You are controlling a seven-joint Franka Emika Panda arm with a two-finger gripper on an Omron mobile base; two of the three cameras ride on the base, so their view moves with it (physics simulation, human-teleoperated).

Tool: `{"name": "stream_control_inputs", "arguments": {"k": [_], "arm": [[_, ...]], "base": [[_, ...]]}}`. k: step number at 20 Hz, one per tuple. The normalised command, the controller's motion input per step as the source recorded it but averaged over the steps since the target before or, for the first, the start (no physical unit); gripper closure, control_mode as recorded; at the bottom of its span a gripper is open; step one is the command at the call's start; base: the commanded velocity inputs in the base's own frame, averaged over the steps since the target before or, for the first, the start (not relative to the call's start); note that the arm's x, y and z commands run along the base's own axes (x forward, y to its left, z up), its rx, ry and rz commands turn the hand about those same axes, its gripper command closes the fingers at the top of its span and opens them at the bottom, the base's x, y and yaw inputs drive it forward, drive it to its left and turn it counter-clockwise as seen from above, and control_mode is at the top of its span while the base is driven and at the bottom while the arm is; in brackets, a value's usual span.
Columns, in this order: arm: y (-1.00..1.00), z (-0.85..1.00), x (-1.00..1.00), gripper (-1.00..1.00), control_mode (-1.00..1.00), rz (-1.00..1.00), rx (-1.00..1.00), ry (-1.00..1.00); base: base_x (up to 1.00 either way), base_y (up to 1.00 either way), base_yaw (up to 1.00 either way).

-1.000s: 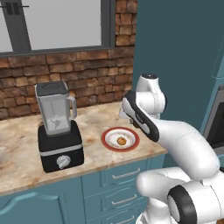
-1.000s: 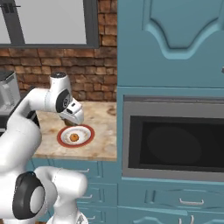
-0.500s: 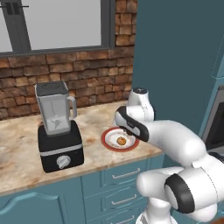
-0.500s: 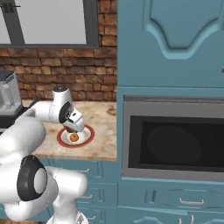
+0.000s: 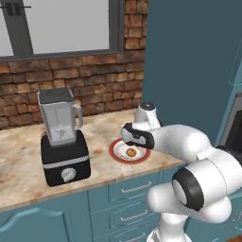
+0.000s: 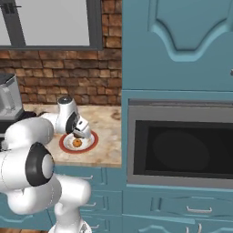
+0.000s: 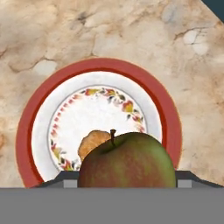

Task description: Pick the apple and tangerine from the fridge and place them on the plate next to the blender to make a fruit smoothie.

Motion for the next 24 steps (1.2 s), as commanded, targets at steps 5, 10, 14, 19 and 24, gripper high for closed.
{"name": "stream_control_inputs", "arguments": {"k": [5,10,14,19,24], "arm": [[0.00,-0.22,0.49,-1.00,-1.00,-0.01,-0.01,-0.06],[0.00,-0.12,0.32,-1.00,-1.00,-0.07,-0.02,-0.05],[0.00,0.02,0.02,-1.00,-1.00,-0.08,0.00,-0.02],[0.00,0.61,-0.17,-1.00,-1.00,-0.10,0.00,-0.13],[0.00,1.00,-0.92,-1.00,-1.00,0.00,-0.01,-0.22]], "base": [[0.00,0.00,0.00],[0.00,0.00,0.00],[0.00,0.00,0.00],[0.00,0.00,0.00],[0.00,0.00,0.00]]}}
